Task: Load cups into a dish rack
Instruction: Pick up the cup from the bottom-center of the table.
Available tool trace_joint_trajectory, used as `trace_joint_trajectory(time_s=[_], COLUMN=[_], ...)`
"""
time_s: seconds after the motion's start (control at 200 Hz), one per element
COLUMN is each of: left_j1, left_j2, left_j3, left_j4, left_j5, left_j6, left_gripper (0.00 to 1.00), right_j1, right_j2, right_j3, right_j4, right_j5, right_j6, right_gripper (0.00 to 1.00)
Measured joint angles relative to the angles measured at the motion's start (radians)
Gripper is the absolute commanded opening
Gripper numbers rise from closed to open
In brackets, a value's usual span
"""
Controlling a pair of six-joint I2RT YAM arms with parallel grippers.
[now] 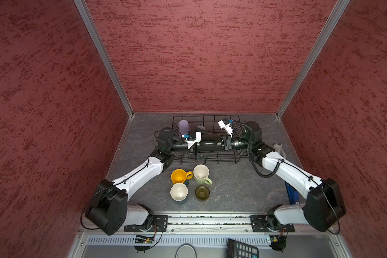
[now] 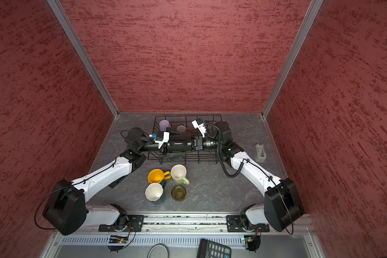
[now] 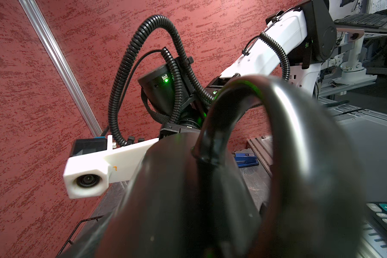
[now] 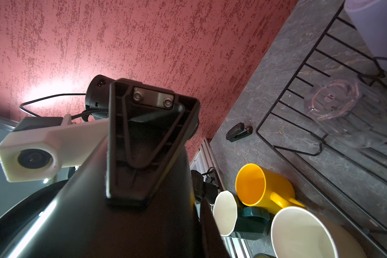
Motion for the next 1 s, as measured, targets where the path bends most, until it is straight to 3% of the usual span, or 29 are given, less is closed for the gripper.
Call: trace_joint_trajectory(time_s=[0.235,0.436,0.511,0.621,0.796,0.937,0.997], left_j1=[0.002,0.001,0.001,0.0,-0.001,-0.005,-0.005], left_j2=[0.0,-0.002,-0.005,-0.008,-0.009,-0.009,-0.009], left_j3=[0.0,0.0,0.0,0.0,0.0,0.0,0.0], left_j4=[-0.001,-0.019,-0.029,-0.034,-0.047,-0.07,-0.071], left_j5=[-0.007,-0.023,-0.027,-0.034,-0.055,-0.105,-0.12], left_j6=[-0.007,-0.006,-0.006,-0.006,-0.007,-0.018,-0.026], left_gripper=[0.81,0.66,0.56,0.36,0.22,0.0,0.0], right_j1=[0.002,0.002,0.002,0.002,0.002,0.002,0.003], right_j2=[0.003,0.004,0.005,0.005,0.005,0.005,0.005], right_j3=[-0.004,-0.01,-0.01,-0.01,-0.01,-0.002,0.004], right_j4=[0.011,0.017,0.017,0.017,0.001,-0.022,-0.032], right_j5=[-0.004,-0.003,-0.003,-0.001,0.016,0.056,0.072], right_j6=[0.012,0.023,0.029,0.03,0.016,-0.008,-0.016], right_gripper=[0.0,0.0,0.0,0.09,0.15,0.22,0.25])
